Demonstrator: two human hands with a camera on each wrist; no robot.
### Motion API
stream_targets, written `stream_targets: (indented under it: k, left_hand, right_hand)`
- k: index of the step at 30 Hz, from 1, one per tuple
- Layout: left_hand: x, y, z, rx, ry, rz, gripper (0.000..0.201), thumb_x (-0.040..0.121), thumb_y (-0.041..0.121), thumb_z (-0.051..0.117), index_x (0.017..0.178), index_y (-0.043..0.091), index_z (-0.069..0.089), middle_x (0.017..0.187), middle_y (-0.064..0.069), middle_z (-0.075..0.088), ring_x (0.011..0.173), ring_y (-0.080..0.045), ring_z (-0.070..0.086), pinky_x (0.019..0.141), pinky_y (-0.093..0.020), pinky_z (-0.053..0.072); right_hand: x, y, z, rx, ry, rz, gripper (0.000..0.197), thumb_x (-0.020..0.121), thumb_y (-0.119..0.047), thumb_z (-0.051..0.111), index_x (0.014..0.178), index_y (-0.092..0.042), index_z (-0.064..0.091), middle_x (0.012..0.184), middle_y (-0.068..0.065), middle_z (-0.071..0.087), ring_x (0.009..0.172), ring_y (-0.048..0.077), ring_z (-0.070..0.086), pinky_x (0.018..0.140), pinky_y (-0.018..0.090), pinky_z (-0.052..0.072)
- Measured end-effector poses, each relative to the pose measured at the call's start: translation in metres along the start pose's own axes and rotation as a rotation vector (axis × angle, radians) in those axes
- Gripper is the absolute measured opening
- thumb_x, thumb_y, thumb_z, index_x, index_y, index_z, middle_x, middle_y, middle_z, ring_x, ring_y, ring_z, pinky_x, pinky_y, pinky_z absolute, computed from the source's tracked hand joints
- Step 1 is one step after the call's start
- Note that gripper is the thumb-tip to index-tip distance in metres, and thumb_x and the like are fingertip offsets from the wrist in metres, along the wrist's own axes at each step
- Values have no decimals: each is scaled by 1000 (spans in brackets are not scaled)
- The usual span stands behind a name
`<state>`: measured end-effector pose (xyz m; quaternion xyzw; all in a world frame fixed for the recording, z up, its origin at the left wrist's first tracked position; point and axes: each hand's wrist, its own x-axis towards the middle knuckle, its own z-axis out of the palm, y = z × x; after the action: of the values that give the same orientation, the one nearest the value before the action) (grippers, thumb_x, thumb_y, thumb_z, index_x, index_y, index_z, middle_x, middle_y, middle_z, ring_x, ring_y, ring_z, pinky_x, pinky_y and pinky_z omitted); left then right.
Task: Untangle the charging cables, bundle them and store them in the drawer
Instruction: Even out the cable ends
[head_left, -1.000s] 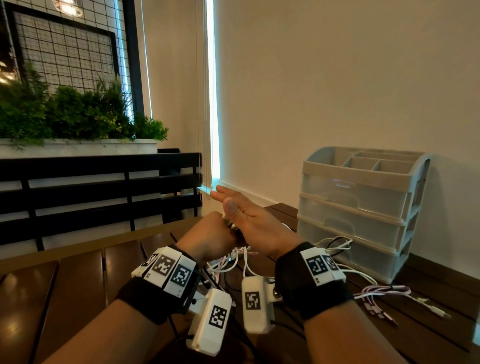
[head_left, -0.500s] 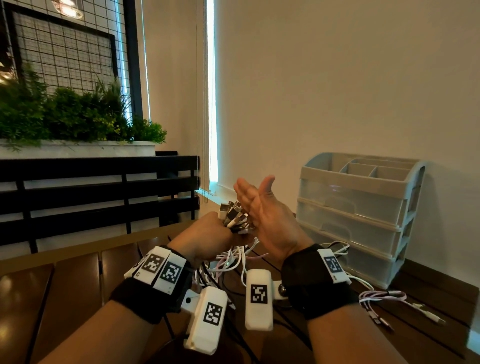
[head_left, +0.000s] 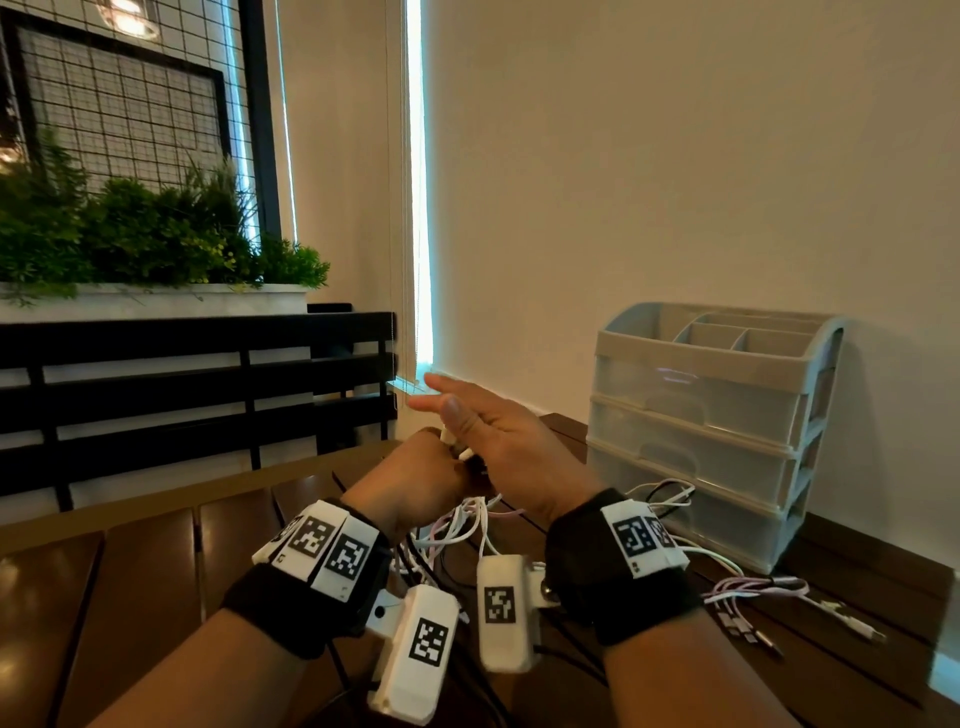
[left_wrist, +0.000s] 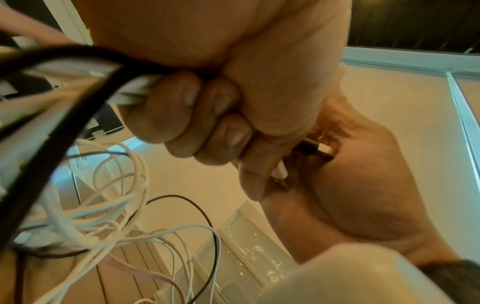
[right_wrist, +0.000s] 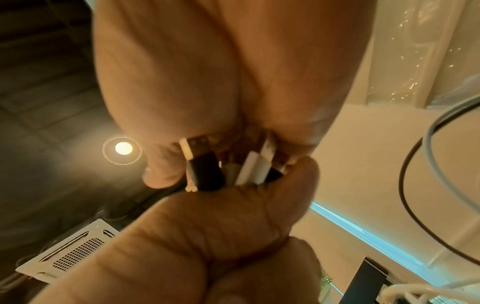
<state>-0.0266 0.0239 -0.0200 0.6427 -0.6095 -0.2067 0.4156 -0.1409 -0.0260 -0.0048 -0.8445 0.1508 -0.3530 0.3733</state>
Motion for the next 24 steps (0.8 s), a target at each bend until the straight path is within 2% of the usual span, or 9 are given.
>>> stream_targets:
  k: [3, 6, 9, 14, 15, 17, 19, 22, 24]
  left_hand:
    - [0, -3, 5, -22, 28, -32, 32, 94, 8, 58, 124, -1, 57, 118, -17, 65, 74, -6, 59, 74, -23, 56]
    - [2, -5, 7, -55, 55, -55, 35, 93, 7, 59, 127, 0, 54, 120, -17, 63, 70, -2, 56, 63, -15, 52]
    - [2, -3, 7, -63, 52, -68, 35, 91, 7, 61, 125, 0, 55, 119, -17, 64, 76, -9, 59, 76, -26, 57]
    - [1, 3, 5, -94, 36, -37, 22, 91, 8, 61, 112, 2, 64, 105, -13, 70, 89, -22, 69, 81, -39, 58]
    - [1, 6, 4, -115, 25, 4, 14, 91, 8, 62, 102, 8, 68, 92, -6, 73, 83, -16, 70, 73, -35, 58]
    - [-3, 13, -1, -220, 53, 87, 12, 90, 9, 63, 81, 16, 67, 57, 8, 65, 49, 1, 59, 49, -17, 45]
    - [-4, 16, -7, -394, 98, 93, 9, 90, 13, 65, 81, 11, 65, 46, 8, 52, 36, -3, 44, 38, -16, 33]
    - [-2, 14, -12, -597, 137, 64, 11, 89, 14, 64, 95, 6, 68, 66, -7, 65, 55, -15, 62, 49, -25, 47]
    - [0, 13, -12, -670, 148, 52, 13, 88, 17, 64, 96, 7, 67, 79, -8, 72, 75, -18, 71, 67, -31, 54]
  right_hand:
    - [3, 6, -2, -20, -14, 8, 41, 99, -40, 41, 131, -21, 59, 116, -31, 59, 115, -8, 50, 107, 35, 40]
    - [5, 9, -2, -39, -34, 24, 37, 101, -36, 42, 130, -21, 59, 121, -23, 61, 118, 2, 52, 105, 40, 43]
    - [5, 9, -3, -9, -23, 34, 35, 101, -34, 43, 128, -23, 61, 122, -20, 63, 114, 2, 55, 103, 43, 45]
    - [1, 3, -7, 65, -5, -7, 38, 101, -36, 39, 135, -28, 54, 124, -21, 59, 111, -9, 50, 102, 26, 39]
    - [0, 1, -9, 123, 23, -6, 43, 100, -42, 38, 140, -31, 47, 130, -22, 54, 118, -7, 47, 106, 28, 36]
    - [0, 2, -12, 251, 68, 11, 68, 87, -63, 43, 148, -38, 27, 148, -12, 41, 134, 7, 39, 112, 41, 33]
    - [0, 6, -17, 293, 23, 35, 100, 66, -72, 60, 149, -42, 12, 149, -1, 41, 134, 15, 43, 110, 43, 36]
    - [0, 10, -14, 251, -116, 85, 108, 65, -36, 82, 149, -38, 13, 134, 0, 56, 118, 10, 56, 102, 31, 44]
    - [3, 15, -5, 206, -180, 92, 94, 69, -17, 84, 143, -29, 27, 129, 2, 59, 117, 14, 59, 102, 38, 47]
